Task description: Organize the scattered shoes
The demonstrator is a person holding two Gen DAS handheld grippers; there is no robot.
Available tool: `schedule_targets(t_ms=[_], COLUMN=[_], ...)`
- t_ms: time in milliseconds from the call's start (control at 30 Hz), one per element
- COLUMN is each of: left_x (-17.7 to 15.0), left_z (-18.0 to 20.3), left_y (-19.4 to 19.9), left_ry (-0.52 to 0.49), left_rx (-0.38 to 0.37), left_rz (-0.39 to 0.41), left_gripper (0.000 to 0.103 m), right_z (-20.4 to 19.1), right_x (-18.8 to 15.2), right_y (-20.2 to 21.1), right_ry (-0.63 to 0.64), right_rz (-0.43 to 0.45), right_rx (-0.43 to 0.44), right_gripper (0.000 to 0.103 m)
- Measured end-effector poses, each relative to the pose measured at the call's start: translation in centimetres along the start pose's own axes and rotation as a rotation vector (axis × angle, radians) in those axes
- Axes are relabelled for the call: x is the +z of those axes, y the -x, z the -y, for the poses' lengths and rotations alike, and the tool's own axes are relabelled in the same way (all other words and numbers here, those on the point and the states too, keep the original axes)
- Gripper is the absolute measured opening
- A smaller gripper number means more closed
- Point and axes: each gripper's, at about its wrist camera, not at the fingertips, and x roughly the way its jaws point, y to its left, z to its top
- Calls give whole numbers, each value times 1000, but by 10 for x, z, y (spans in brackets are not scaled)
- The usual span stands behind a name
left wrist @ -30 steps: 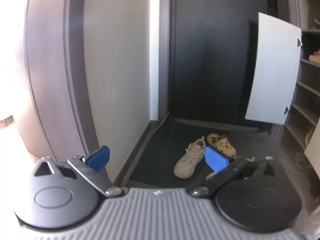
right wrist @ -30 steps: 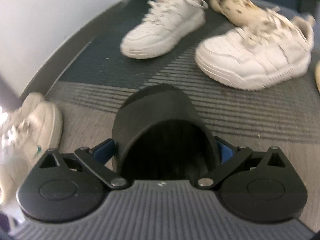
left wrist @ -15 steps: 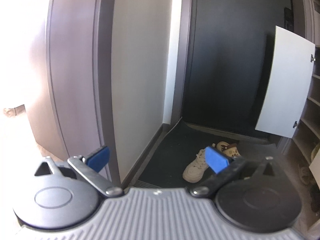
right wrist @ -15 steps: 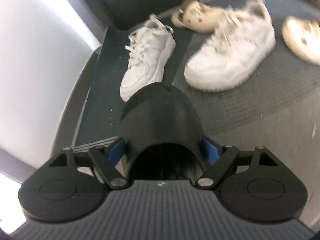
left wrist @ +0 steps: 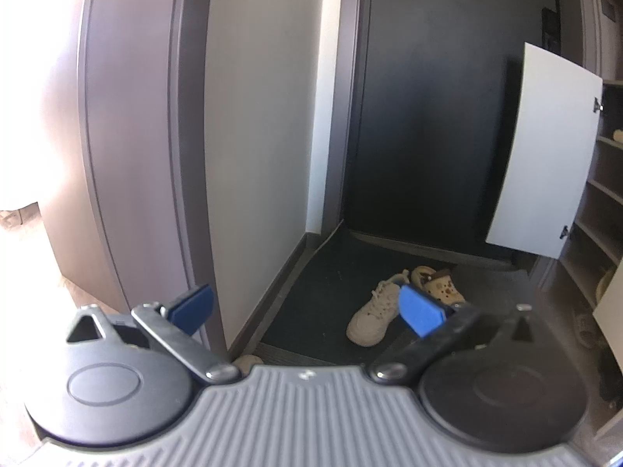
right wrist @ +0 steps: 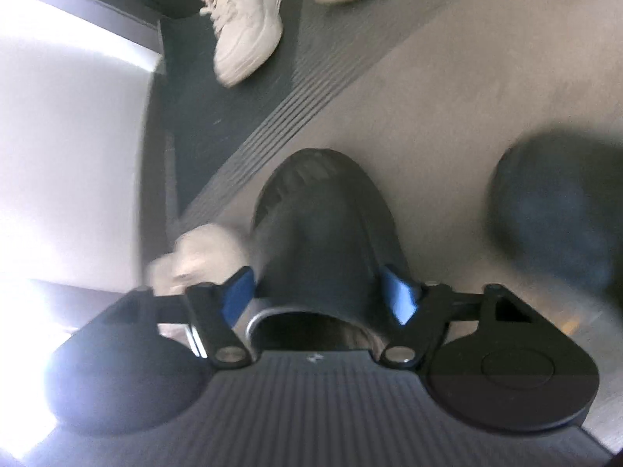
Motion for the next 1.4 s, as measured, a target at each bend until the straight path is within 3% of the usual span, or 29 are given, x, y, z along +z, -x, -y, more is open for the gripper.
schedule_targets(t_ms=[100,333,500,767,933,1067,1300,1333,1400], left_x=[0,-1,10,16,17,22,19,18,17], left_z=[-1,3,3,21,17,2,-12,-14,-18], left_y=[-4,-9,0,12,17,22,12,10,8], left_ry=[11,34,94,80,143,189,204,208,217], left_rx=[5,-42,-202,-307,-300,-294,-276,-275,-269], left_rz=[-18,-69,-106,-112,-90,-53,-102,-108,-117], left_gripper=[103,103,103,103,103,103,103,103,103], right_z=[11,23,21,33,49,71,120,126,139], right_x=[-1,-9,-4,-4,-3,-25,-35,-34,-32], right_y=[4,6,24,74,121,170,193,194,194], right_ry=[-45,5,-10,44,36,7,-96,-115,-161], right_rz=[43,90,104,135,219,354,456,461,455], right_rx=[28,66,-5,-141,-245,-338,-374,-373,-361], right_gripper=[72,78,78,78,77,78,79,80,93])
